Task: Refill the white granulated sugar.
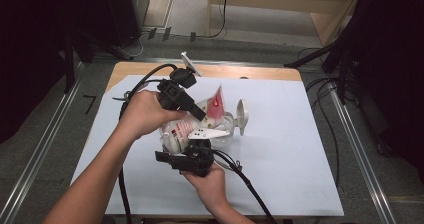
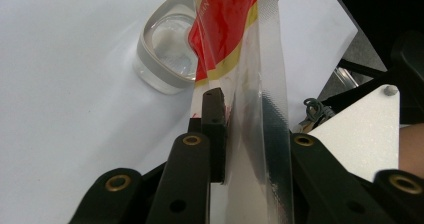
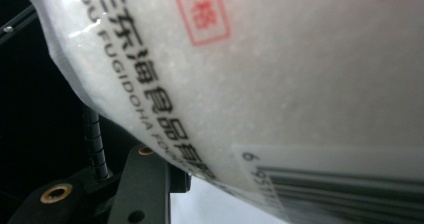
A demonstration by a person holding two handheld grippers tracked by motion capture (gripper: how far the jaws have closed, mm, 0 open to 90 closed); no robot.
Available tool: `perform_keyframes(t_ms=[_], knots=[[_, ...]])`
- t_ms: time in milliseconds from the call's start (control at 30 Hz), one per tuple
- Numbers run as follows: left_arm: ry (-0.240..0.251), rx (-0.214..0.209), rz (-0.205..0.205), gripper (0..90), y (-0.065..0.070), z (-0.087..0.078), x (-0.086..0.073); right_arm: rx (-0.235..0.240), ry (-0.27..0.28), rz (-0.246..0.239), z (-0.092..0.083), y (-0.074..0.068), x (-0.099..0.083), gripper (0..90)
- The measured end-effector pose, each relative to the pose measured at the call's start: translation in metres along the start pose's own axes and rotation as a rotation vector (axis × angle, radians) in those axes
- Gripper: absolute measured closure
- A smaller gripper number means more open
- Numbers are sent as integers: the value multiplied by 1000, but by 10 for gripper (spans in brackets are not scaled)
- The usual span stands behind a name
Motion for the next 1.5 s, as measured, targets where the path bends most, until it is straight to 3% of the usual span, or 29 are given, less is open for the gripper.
perform_keyframes(t_ms=[300,400,767,1033,1500], knots=[[-4,7,-9,825,-1,-2,1,19,-10,1,1,-4,2,528],[-1,16,-14,832,-1,-2,1,13,-17,-6,1,-3,2,578],[0,19,-13,825,-1,-3,4,25,-23,4,1,-6,5,559],[6,12,-12,813,0,-1,6,-1,-30,-14,1,-4,5,588],[9,5,-6,805,1,-3,9,7,-32,-24,0,-7,9,587]])
Point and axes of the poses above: each handheld gripper's, and its own axes: z roughly forward along the jaws, x roughly out of its top, y roughly to its right, the point moved 10 cm from there along z, roughly forward along the jaws, and after that the axes turned 7 degrees about -x, right-handed, at the moved point
